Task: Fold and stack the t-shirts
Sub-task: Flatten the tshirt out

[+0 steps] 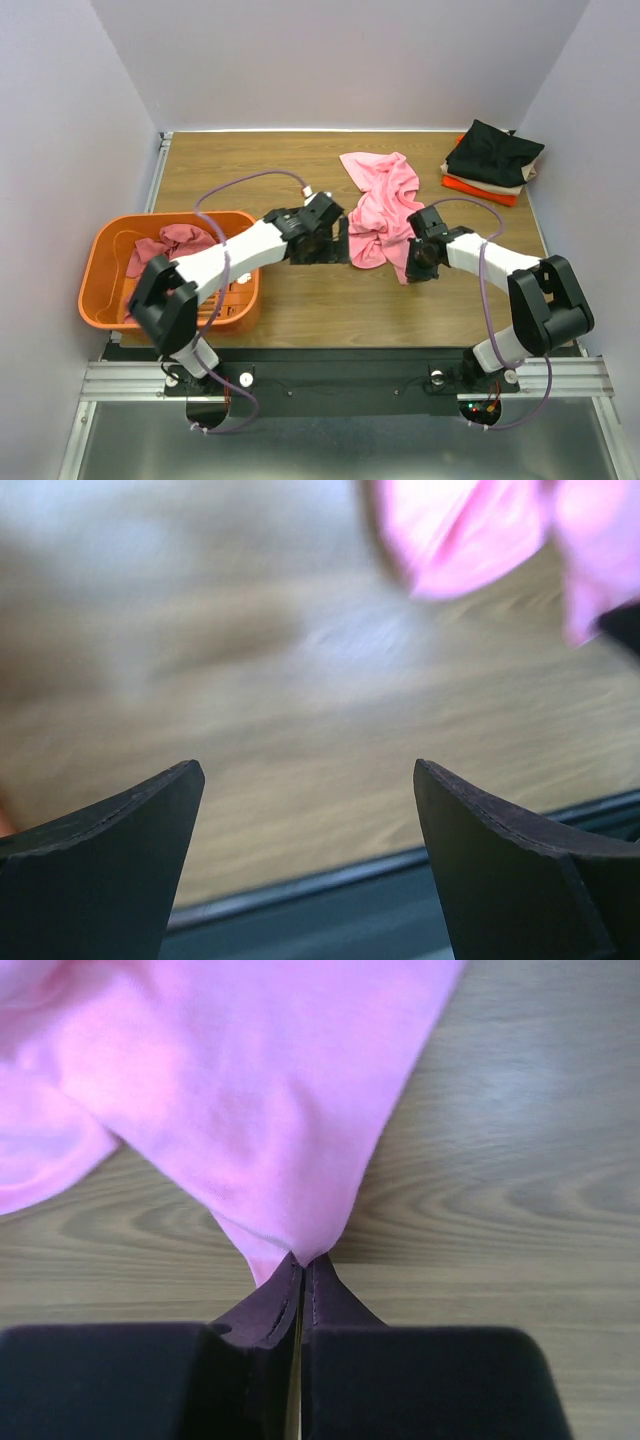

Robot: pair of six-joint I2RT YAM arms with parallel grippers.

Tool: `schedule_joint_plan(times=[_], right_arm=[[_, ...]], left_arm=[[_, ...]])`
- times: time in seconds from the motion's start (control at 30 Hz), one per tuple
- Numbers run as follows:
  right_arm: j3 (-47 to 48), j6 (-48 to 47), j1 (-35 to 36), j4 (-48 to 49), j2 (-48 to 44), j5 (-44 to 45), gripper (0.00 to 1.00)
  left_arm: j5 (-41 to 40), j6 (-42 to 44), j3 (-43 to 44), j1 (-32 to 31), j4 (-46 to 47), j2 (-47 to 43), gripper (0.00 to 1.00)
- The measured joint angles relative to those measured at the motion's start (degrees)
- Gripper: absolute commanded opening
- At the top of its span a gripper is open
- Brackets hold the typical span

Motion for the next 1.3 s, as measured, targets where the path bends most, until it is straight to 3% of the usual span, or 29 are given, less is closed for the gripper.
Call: schedule_joint_plan(times=[0.13, 0.3, 0.57, 0.9, 1.03, 1.07, 1.17, 1.2, 1.3], right_arm=[[0.4, 0.9, 0.1, 0.7, 0.3, 0.0, 0.0], [2.4, 1.8, 0.4, 0.5, 0.3, 0.4, 0.0], [7.4, 2.3, 0.4, 0.5, 0.3, 1.1, 0.0], [8.3, 2.3, 0.4, 0.4, 0.4, 1.2, 0.0], [8.3, 2.3, 0.4, 0.1, 0.4, 1.7, 0.0], [8.3, 2.3, 0.4, 0.1, 0.4, 1.9, 0.0], [8.4, 2.3, 0.4, -0.2, 0.4, 2.4, 0.0], [8.8, 2.3, 0.4, -0.7, 0.4, 2.4, 0.0], [11.8, 2.3, 0.2, -2.7, 0.2, 2.9, 0.01]], left_arm=[[-1.2, 3.0, 9.5, -0.9, 3.2, 10.7, 0.98], [-1.2, 6.2, 12.1, -1.8, 4.9, 18.1, 0.93], [-1.2, 9.4, 12.8, -1.8, 5.0, 24.1, 0.79], [-0.7, 11.0, 20.2, -1.8, 6.7, 31.1, 0.77], [-0.6, 11.4, 20.2, -1.4, 6.9, 31.9, 0.59], [-0.5, 11.6, 20.2, -1.4, 7.0, 32.0, 0.45], [-0.7, 12.5, 20.9, -1.0, 7.2, 32.7, 0.19], [-0.8, 12.8, 21.2, -0.8, 7.2, 33.1, 0.04], [-1.6, 13.5, 21.9, -0.1, 7.0, 33.4, 0.0]])
